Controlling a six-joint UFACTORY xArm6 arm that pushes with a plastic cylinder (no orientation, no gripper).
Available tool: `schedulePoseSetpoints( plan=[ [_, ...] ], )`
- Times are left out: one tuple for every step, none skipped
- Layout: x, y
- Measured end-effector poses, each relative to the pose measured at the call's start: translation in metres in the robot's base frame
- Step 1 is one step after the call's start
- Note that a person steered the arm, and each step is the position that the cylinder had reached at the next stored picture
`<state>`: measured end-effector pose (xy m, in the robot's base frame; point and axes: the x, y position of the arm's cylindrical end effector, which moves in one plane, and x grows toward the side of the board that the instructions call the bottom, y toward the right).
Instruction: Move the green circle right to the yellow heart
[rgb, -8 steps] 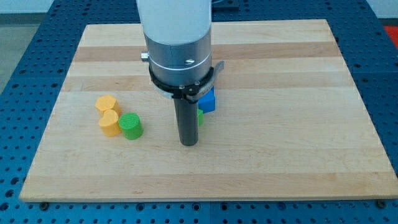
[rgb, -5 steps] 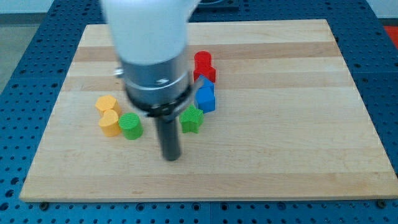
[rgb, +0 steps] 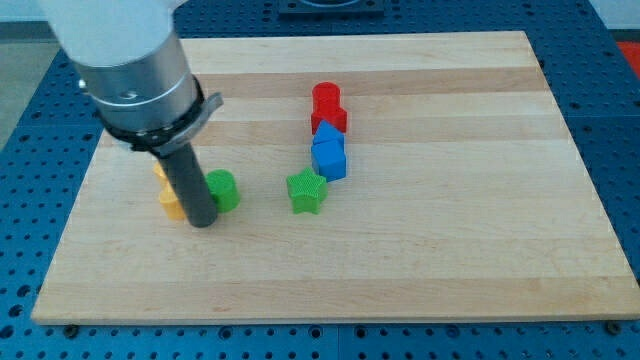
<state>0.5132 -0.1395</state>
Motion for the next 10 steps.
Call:
schedulePoseSetpoints(
  plan=[
    [0.0, 0.015],
    [0.019, -0.005],
    [0.029, -0.053],
    [0.016, -0.076],
    [-0.003, -0.069],
    [-0.029, -0.044],
    [-0.046, -0.02],
    [-0.051, -0.012],
    [-0.051, -0.012],
    [-0.051, 0.008]
  ],
)
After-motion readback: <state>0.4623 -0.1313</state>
